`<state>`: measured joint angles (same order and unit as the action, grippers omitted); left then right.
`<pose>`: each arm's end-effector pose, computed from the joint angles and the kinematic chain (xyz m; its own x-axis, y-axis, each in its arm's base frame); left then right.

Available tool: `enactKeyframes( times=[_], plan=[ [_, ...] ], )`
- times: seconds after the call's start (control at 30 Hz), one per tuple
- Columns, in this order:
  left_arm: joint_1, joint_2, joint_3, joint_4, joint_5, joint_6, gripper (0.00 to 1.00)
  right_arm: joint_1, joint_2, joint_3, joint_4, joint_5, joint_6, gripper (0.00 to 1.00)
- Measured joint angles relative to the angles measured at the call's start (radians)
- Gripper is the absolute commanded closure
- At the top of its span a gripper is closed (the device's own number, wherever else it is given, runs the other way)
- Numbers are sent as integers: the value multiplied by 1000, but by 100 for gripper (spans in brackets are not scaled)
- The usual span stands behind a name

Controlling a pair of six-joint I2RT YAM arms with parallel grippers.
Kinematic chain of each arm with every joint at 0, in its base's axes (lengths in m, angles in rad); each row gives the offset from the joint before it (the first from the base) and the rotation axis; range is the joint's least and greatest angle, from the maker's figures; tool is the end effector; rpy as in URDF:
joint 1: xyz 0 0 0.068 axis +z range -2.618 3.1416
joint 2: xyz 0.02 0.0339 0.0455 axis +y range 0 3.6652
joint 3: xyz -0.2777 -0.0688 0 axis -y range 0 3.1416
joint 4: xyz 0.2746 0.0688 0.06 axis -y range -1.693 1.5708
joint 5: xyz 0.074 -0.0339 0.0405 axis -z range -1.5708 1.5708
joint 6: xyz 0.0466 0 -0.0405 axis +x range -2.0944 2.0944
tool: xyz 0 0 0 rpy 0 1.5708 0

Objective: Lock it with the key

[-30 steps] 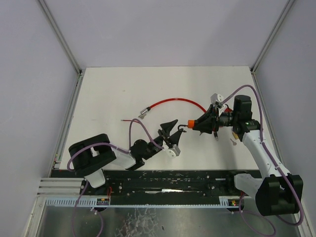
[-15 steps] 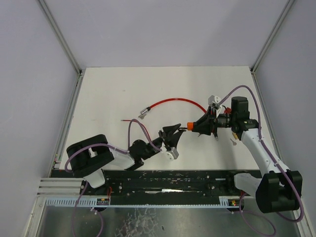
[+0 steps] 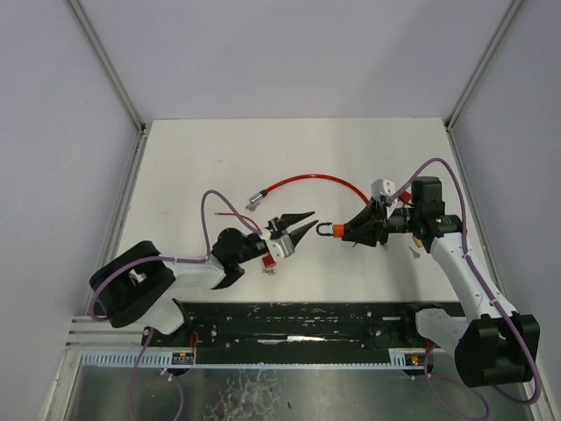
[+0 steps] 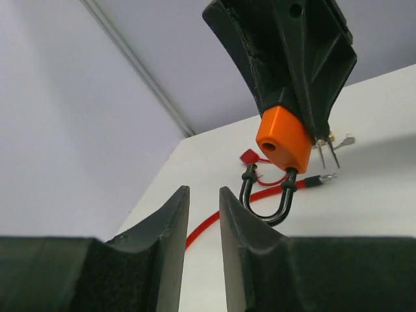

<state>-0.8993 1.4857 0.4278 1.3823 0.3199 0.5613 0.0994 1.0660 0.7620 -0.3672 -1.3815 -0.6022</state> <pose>0.1724 -0.2405 0.2181 0.6622 -0.0211 -0.7491 0.6806 0.4353 0.5894 0.2248 0.0684 0.2801 -0.0659 -0.1137 -0.9913 -0.9966 0.0564 0.0598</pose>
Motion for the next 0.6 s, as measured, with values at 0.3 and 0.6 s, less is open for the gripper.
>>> enactKeyframes(
  times=[0.3, 0.6],
  plan=[
    [90, 13, 38, -74, 259, -232, 63, 0, -11, 5, -41, -14, -65, 100],
    [280, 15, 53, 11, 374, -652, 40, -15, -34, 35, -129, -5, -167, 100]
  ],
)
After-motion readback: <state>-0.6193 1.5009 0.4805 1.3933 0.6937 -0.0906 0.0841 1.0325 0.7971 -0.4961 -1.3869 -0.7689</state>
